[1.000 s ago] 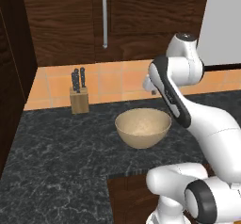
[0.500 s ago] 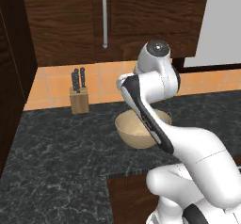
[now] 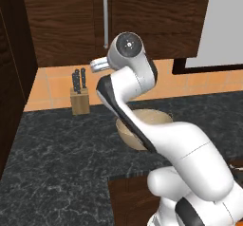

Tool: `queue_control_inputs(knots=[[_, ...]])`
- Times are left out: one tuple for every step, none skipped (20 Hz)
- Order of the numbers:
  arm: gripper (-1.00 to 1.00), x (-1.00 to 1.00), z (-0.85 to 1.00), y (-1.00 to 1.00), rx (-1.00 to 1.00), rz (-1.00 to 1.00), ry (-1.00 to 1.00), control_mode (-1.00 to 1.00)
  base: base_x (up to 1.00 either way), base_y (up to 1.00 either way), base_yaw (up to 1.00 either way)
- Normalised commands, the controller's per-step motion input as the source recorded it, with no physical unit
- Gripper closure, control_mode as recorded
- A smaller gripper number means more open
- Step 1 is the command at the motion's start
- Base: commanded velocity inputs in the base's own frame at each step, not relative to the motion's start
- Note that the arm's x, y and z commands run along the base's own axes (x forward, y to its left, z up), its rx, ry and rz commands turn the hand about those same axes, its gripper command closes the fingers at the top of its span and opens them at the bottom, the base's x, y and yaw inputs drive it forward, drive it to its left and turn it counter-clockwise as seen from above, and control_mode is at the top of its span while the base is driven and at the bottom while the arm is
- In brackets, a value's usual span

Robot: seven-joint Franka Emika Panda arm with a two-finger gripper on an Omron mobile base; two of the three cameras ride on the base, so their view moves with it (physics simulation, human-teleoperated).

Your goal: Open the cabinet, pick up the bread from the cabinet and place it in the basket. Then move the basket to the dining counter.

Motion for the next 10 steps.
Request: queue_control_inputs(knots=[[-1.0,0.45,1.0,0.65,-0.03,0.03,-0.11,-1.0,0.0,0.0,0.0],[-1.0,0.58,0.92,0.6,-0.02,0.04,-0.13,-1.0,0.0,0.0,0.0],[-1.0,0.69,0.87,0.45,0.0,0.05,-0.14,-1.0,0.0,0.0,0.0],[-1.0,0.75,0.8,0.23,0.0,0.03,-0.14,-1.0,0.0,0.0,0.0],[-1.0,0.74,0.77,0.01,0.0,0.01,-0.09,-1.0,0.0,0.0,0.0],[-1.0,0.61,0.84,0.0,0.0,0.0,-0.04,-1.0,0.0,0.0,0.0],[-1.0,0.6,0.69,0.0,0.0,0.0,0.0,-1.0,0.0,0.0,0.0],[-1.0,0.72,0.27,0.06,0.0,0.0,0.0,-1.0,0.0,0.0,0.0],[-1.0,0.88,0.0,0.0,0.0,0.0,0.01,-1.0,0.0,0.0,0.0],[-1.0,0.92,0.0,0.0,0.0,0.0,0.0,-1.0,0.0,0.0,0.0]])
